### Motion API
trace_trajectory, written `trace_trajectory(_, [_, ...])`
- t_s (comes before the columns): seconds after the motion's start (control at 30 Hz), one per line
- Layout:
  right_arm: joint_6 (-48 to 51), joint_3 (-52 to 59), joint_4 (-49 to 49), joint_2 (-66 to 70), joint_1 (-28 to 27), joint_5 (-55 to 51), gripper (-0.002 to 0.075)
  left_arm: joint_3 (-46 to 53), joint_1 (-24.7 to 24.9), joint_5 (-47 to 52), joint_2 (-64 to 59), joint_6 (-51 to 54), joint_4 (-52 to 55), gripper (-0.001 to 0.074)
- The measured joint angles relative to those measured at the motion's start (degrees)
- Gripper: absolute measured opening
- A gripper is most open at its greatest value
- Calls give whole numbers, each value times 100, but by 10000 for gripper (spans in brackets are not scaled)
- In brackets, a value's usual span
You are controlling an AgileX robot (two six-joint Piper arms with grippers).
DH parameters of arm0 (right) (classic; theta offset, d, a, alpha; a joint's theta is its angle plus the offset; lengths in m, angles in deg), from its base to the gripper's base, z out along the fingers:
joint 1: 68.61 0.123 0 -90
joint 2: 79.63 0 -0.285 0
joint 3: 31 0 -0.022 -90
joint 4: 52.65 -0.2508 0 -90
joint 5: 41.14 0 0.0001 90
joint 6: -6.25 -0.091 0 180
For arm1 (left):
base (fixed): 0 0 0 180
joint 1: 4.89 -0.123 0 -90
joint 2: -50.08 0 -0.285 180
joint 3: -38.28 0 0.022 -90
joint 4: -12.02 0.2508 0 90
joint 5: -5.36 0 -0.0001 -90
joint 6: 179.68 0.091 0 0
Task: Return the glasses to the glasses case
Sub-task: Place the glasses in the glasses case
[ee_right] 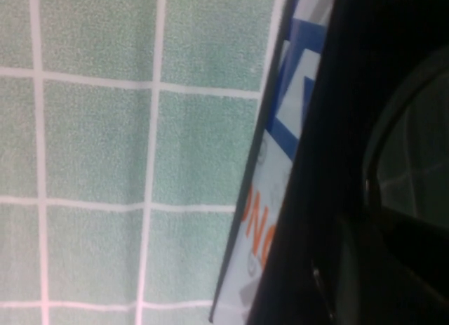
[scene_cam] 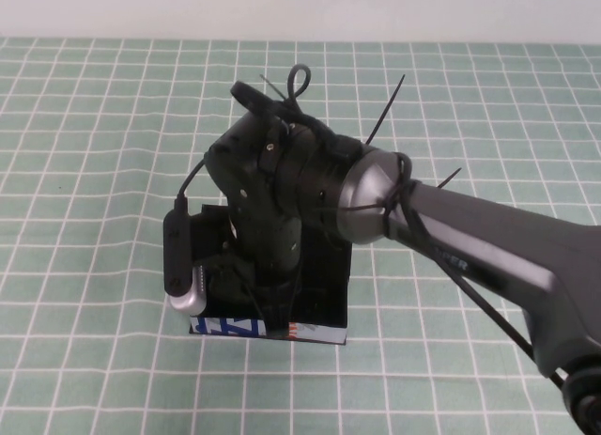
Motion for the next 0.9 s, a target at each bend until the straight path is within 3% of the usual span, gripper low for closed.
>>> trace_trajectory(0.23, [-90, 0, 67, 61, 0, 12, 80, 0, 0, 0, 0, 0, 0, -3])
trace_trajectory(0.57, [-188, 0, 156, 61, 0, 12, 204, 0, 0, 0, 0, 0, 0, -3])
trace_trajectory(0.9, [-620, 0, 512, -22, 7, 12, 192, 0, 0, 0, 0, 0, 0, -3])
